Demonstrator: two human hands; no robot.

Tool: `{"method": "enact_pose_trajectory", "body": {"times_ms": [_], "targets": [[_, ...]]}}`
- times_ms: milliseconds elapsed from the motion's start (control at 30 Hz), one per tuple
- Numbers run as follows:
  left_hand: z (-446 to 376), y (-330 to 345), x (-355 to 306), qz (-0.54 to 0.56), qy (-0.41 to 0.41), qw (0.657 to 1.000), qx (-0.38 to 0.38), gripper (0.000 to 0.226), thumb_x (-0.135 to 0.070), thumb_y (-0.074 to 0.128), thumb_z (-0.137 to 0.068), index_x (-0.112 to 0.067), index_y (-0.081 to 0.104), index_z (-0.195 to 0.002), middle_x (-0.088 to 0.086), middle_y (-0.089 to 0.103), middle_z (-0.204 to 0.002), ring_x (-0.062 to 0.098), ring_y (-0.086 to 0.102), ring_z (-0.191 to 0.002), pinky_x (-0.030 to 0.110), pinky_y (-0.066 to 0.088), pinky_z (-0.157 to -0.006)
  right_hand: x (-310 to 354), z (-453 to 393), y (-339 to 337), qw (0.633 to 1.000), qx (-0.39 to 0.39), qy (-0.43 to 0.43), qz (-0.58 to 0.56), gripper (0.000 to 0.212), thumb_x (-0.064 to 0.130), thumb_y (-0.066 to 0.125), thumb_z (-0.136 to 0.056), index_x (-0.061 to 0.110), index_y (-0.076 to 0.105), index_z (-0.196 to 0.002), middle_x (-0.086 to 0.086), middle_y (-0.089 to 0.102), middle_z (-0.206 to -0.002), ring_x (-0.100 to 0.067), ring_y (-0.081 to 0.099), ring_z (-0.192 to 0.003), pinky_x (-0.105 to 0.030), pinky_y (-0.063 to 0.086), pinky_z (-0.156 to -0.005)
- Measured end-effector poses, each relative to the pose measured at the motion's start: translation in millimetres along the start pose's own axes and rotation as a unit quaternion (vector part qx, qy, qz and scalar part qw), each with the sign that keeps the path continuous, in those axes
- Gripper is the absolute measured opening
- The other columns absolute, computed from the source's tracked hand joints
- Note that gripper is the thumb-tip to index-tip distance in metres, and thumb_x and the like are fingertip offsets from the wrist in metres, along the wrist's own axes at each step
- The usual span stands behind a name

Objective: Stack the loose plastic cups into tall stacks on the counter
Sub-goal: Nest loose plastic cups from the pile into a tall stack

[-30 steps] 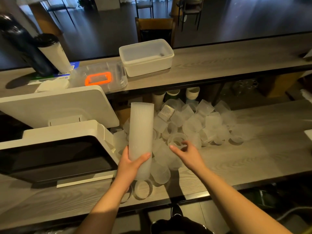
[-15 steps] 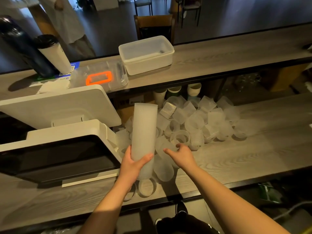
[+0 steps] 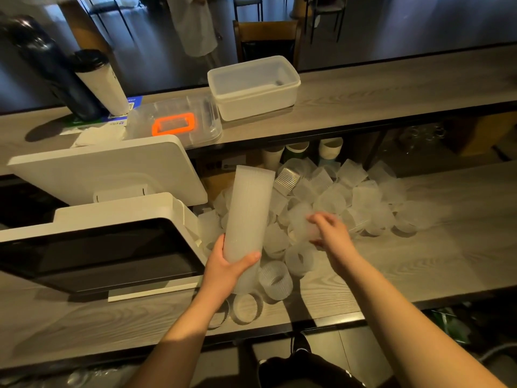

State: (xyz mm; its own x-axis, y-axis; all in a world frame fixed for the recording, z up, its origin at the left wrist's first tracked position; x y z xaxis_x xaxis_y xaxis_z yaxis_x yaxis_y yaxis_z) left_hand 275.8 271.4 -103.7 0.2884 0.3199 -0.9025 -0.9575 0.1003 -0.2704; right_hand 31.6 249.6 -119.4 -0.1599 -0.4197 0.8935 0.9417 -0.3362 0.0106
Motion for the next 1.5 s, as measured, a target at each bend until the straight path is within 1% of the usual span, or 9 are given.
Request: {"method": "enact_pose_trajectory", "body": {"times_ms": [167,333,567,700,833,967,1200,1367,1500], "targets": [[1.2,-1.8,-5.8,-0.089,0.038,0.995,0.017,0.086,-0.052,0.088,-0.058,-0.039,0.041,-0.129,-0.020,0.052,-0.115,0.001,0.054,-0.102,0.022,0.048,-0.073,74.4,10.0,-13.5,0.988,0.001,-0.117,-0.097,0.018,0.026,0.062,-0.094,0.018,0.061,-0.111,-0.004,0.062,-0.116,-0.021,0.061,-0.109,-0.032,0.053,-0.085],[-1.5,-1.2,-7.9,-0.179,0.077,0.980,0.044,0.089,-0.052,0.088,-0.060,-0.043,0.040,-0.134,-0.023,0.050,-0.119,-0.003,0.050,-0.105,0.028,0.049,-0.082,110.4,15.5,-11.5,0.977,-0.006,-0.212,-0.027,0.050,0.035,0.064,-0.092,0.022,0.048,-0.138,0.006,0.057,-0.119,-0.012,0.057,-0.113,-0.032,0.051,-0.096],[-0.7,0.5,-14.9,-0.193,0.099,0.975,0.055,0.094,-0.054,0.087,-0.060,-0.042,0.038,-0.139,-0.019,0.049,-0.124,0.003,0.051,-0.109,0.028,0.047,-0.085,103.3,16.7,-3.7,0.958,0.006,-0.267,0.108,0.034,0.025,0.061,-0.096,0.031,0.060,-0.130,0.013,0.053,-0.122,0.009,0.047,-0.110,-0.020,0.040,-0.090],[0.3,1.0,-18.7,-0.195,0.109,0.973,0.056,0.088,-0.053,0.087,-0.061,-0.046,0.039,-0.134,-0.022,0.049,-0.122,0.001,0.051,-0.107,0.024,0.045,-0.079,96.2,16.9,1.3,0.951,0.022,-0.261,0.165,0.035,0.032,0.060,-0.096,0.032,0.057,-0.132,0.010,0.050,-0.124,0.004,0.046,-0.112,-0.021,0.039,-0.091],[0.7,0.2,-19.2,-0.188,0.108,0.975,0.051,0.085,-0.050,0.088,-0.061,-0.049,0.037,-0.129,-0.027,0.047,-0.118,-0.005,0.049,-0.105,0.019,0.043,-0.075,92.6,25.4,9.8,0.948,0.103,-0.227,0.196,0.057,0.063,0.044,-0.093,0.031,0.050,-0.140,0.008,0.046,-0.133,-0.004,0.045,-0.121,-0.014,0.036,-0.092],[-0.3,1.6,-16.5,-0.176,0.097,0.978,0.061,0.083,-0.048,0.089,-0.062,-0.046,0.037,-0.127,-0.026,0.045,-0.118,-0.006,0.048,-0.104,0.017,0.042,-0.073,90.7,26.6,9.0,0.951,0.132,-0.208,0.187,0.070,0.062,0.030,-0.090,0.028,0.041,-0.150,0.014,0.040,-0.140,-0.003,0.036,-0.130,-0.024,0.028,-0.110],[-12.4,10.9,-22.9,-0.121,0.078,0.988,0.048,0.083,-0.049,0.086,-0.065,-0.039,0.037,-0.131,-0.019,0.048,-0.119,0.002,0.052,-0.105,0.021,0.046,-0.073,52.8,6.2,-8.8,0.975,0.054,-0.152,0.151,0.069,0.064,0.036,-0.094,0.022,0.044,-0.149,0.002,0.049,-0.148,-0.014,0.047,-0.133,-0.043,0.038,-0.115],[-20.8,14.5,-25.7,-0.117,0.075,0.989,0.043,0.085,-0.045,0.088,-0.066,-0.036,0.039,-0.134,-0.015,0.050,-0.120,0.003,0.052,-0.106,0.021,0.046,-0.074,5.0,-11.9,-37.9,0.979,-0.054,-0.095,0.170,0.048,0.044,0.058,-0.097,0.013,0.058,-0.133,-0.001,0.063,-0.120,-0.016,0.059,-0.112,-0.022,0.046,-0.082],[-28.7,20.3,-27.5,-0.121,0.073,0.989,0.032,0.085,-0.042,0.087,-0.068,-0.030,0.040,-0.137,-0.010,0.050,-0.122,0.003,0.052,-0.104,0.020,0.045,-0.072,-22.2,-29.3,-64.1,0.969,-0.163,-0.041,0.179,0.060,0.048,0.066,-0.091,0.011,0.052,-0.135,-0.008,0.060,-0.126,-0.023,0.058,-0.114,-0.037,0.050,-0.093]]}}
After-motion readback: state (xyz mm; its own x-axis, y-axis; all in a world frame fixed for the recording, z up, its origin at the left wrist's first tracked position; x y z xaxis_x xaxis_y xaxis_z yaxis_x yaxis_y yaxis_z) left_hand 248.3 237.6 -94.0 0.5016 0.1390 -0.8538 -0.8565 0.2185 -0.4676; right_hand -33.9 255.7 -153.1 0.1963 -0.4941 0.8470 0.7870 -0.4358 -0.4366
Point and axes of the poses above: each hand's wrist, its own z-axis away from the middle knuckle, its own y-axis out of the palm, x = y × z, the point moved 2 cm from there along -z, towards the middle knuckle
